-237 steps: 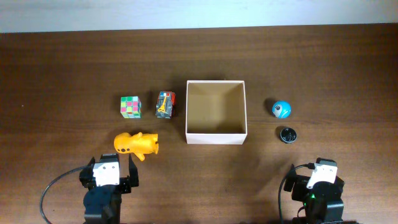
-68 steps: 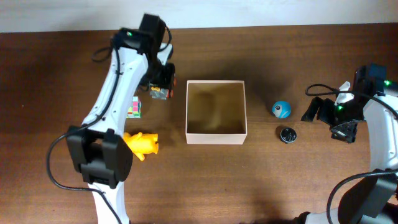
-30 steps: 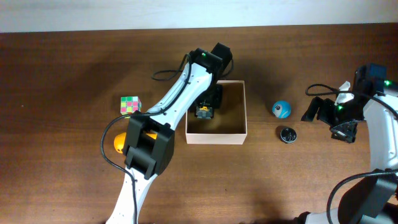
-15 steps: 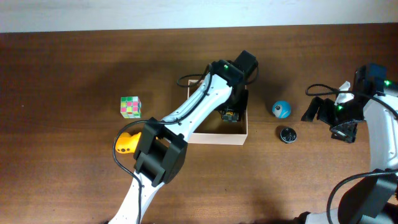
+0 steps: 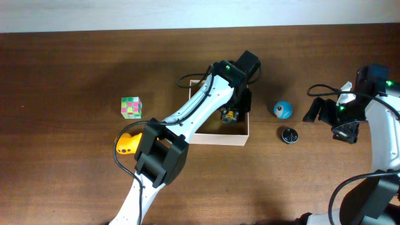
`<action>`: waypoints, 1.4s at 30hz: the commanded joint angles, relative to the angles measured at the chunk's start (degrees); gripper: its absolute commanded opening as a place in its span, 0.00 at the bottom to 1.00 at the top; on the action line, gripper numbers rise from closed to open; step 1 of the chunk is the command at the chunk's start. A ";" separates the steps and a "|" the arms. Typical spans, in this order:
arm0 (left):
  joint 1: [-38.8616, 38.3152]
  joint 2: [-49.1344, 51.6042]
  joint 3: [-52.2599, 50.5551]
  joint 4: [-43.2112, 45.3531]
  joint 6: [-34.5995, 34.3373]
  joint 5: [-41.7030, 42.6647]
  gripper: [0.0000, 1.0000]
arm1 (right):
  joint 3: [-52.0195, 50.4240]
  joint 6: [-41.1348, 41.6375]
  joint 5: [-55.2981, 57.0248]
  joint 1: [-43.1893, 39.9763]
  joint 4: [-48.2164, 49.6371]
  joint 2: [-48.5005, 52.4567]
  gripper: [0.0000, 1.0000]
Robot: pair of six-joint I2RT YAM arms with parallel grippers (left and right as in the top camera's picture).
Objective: Pack container
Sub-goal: 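Carry the truck with left gripper into the box and release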
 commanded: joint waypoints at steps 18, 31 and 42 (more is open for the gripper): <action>0.02 -2.32 6.75 -12.66 2.54 -7.02 0.45 | 0.92 -0.55 -0.28 -0.22 0.15 0.22 0.99; -0.28 -3.15 0.11 -12.96 5.66 -8.85 0.44 | 0.92 -0.55 -0.28 -0.22 0.15 0.22 0.99; -0.50 -3.13 -6.60 -5.22 5.64 -8.09 0.43 | 0.92 -0.55 -0.28 -0.22 0.15 0.22 0.99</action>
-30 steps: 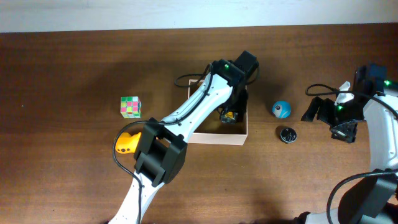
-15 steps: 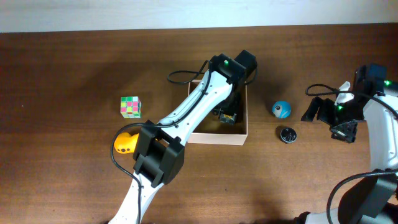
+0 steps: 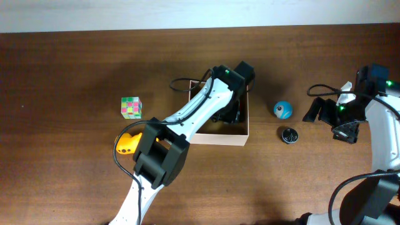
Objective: Pack container
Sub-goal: 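Carry the truck with left gripper into the box and release, then move left gripper back to the Rubik's cube and grasp it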
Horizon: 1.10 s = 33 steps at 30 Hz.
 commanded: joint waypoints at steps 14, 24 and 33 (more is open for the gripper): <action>-0.24 -2.40 0.20 0.33 0.94 -0.22 0.44 | 0.92 -0.59 -0.28 -0.20 0.13 0.22 0.99; 0.15 -12.96 2.14 -7.74 0.92 -7.50 0.65 | 0.92 -0.59 -0.28 -0.20 0.13 0.22 0.99; 10.21 -29.44 2.21 -12.48 3.67 -12.61 0.95 | 0.92 -0.59 -0.28 -0.20 0.13 0.22 0.99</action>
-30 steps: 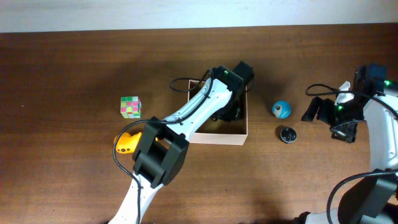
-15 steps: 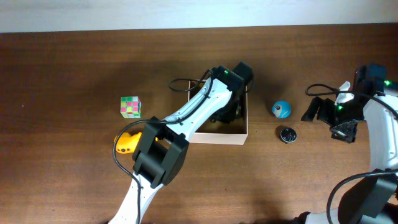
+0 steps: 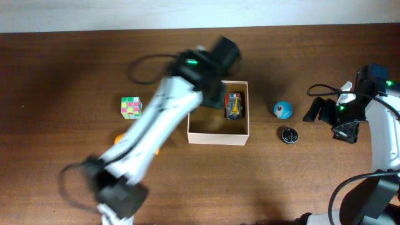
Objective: Pack container
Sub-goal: 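Move left gripper back to the Rubik's cube and grasp it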
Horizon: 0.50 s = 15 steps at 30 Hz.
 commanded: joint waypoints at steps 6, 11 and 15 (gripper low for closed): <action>19.30 -4.20 -0.81 -6.54 9.81 2.40 0.99 | 0.90 -0.55 -0.28 -0.22 0.00 0.22 0.99; 28.22 -3.93 -8.41 -1.53 16.33 13.11 0.95 | 0.90 -0.55 -0.28 -0.22 0.00 0.22 0.98; 31.71 -3.93 -16.76 5.92 18.38 13.99 0.96 | 0.90 -0.55 -0.28 -0.22 0.00 0.22 0.99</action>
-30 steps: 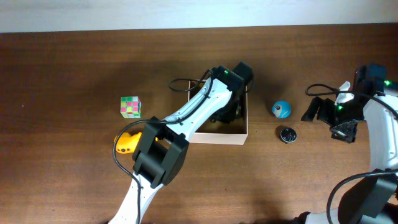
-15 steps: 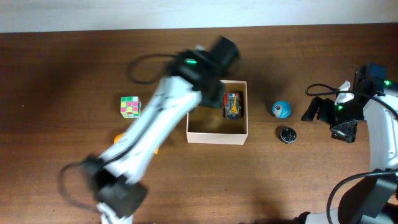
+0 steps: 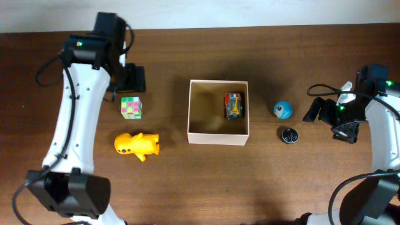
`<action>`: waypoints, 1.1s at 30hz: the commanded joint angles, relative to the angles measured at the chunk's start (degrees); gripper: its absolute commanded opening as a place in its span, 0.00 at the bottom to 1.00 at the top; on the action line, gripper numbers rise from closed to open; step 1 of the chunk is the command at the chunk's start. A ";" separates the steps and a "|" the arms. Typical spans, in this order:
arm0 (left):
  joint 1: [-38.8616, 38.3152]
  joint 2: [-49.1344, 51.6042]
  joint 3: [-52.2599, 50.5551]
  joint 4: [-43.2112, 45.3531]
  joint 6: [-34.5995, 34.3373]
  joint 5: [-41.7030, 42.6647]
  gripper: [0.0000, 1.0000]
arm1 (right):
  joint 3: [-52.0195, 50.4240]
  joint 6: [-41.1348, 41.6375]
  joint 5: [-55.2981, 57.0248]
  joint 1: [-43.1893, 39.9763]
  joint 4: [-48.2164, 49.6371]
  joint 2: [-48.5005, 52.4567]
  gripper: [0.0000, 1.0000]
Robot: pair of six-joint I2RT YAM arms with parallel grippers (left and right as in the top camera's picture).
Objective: Pack container
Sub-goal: 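Move left gripper back to the Rubik's cube and grasp it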
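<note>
A cream open box (image 3: 219, 139) sits mid-table, and a small orange and grey toy car (image 3: 234, 105) lies against its right wall. Left of the box are a pink and green puzzle cube (image 3: 131, 107) and a yellow toy animal (image 3: 137, 144). To the right lie a blue ball (image 3: 282, 110) and a dark round disc (image 3: 289, 135). My left gripper (image 3: 132, 80) hangs just behind the cube, apparently open and empty. At the right edge my right gripper (image 3: 317, 110) is open, pointing at the ball and apart from it.
The left arm (image 3: 75, 125) runs down the table's left side, past the cube and the yellow toy. A pale wall strip (image 3: 200, 12) bounds the back of the table. Cables trail by the right arm (image 3: 375, 125).
My left arm was over the box's back left corner and is now at the far left, with its gripper just behind the cube. The car stays in the box. The right arm is unchanged.
My left gripper was down in the box with the toy car under it, and was still low there at the following moment. Then it was clear of the box and the car lay alone inside. Now it is beside the cube.
</note>
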 commanded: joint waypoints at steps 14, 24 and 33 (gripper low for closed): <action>2.95 1.27 -30.38 28.15 9.35 8.48 1.00 | 0.90 -0.52 -0.31 -0.20 -0.02 0.22 0.99; 3.06 4.44 -32.33 35.45 7.69 6.36 0.99 | 0.90 -0.52 -0.31 -0.20 -0.02 0.22 0.99; 3.69 9.18 -32.33 37.35 8.37 6.36 0.81 | 0.90 -0.52 -0.31 -0.20 -0.02 0.22 0.99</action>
